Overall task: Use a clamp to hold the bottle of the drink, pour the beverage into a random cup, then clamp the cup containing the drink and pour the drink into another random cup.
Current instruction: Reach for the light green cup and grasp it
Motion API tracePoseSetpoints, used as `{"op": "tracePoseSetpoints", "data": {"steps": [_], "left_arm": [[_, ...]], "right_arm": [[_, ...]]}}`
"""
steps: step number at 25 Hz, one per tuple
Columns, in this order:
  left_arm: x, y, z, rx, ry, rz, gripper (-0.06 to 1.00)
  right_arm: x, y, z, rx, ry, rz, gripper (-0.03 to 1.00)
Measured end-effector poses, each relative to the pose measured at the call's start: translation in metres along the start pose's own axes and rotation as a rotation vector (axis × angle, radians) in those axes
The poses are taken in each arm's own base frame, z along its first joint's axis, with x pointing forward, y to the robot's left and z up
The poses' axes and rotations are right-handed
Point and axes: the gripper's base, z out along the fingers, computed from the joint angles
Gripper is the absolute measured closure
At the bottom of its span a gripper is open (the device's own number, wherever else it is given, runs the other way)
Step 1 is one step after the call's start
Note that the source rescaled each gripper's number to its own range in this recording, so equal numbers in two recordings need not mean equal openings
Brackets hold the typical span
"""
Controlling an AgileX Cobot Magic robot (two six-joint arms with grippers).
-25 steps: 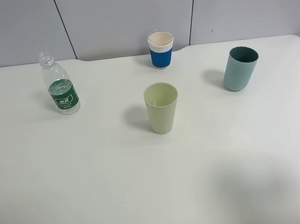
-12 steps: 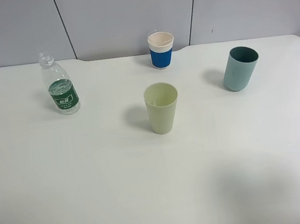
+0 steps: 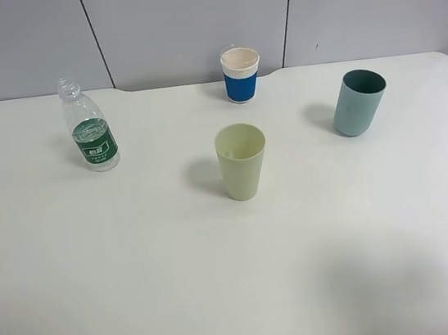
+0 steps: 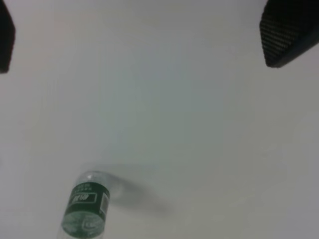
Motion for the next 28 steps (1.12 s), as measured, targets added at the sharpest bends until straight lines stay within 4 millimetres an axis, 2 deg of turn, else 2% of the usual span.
{"op": "tracePoseSetpoints", "data": {"steps": [25,28], "left_arm": [[0.0000,0.0000,0.0000,0.000,0.000,0.000,-0.05],[0.0000,0.0000,0.0000,0.000,0.000,0.000,-0.05]], "right_arm": [[0.0000,0.0000,0.0000,0.000,0.000,0.000,-0.03],[-0.0026,0.0013,0.0049,-0.011,0.036,0.004,-0.03]]}}
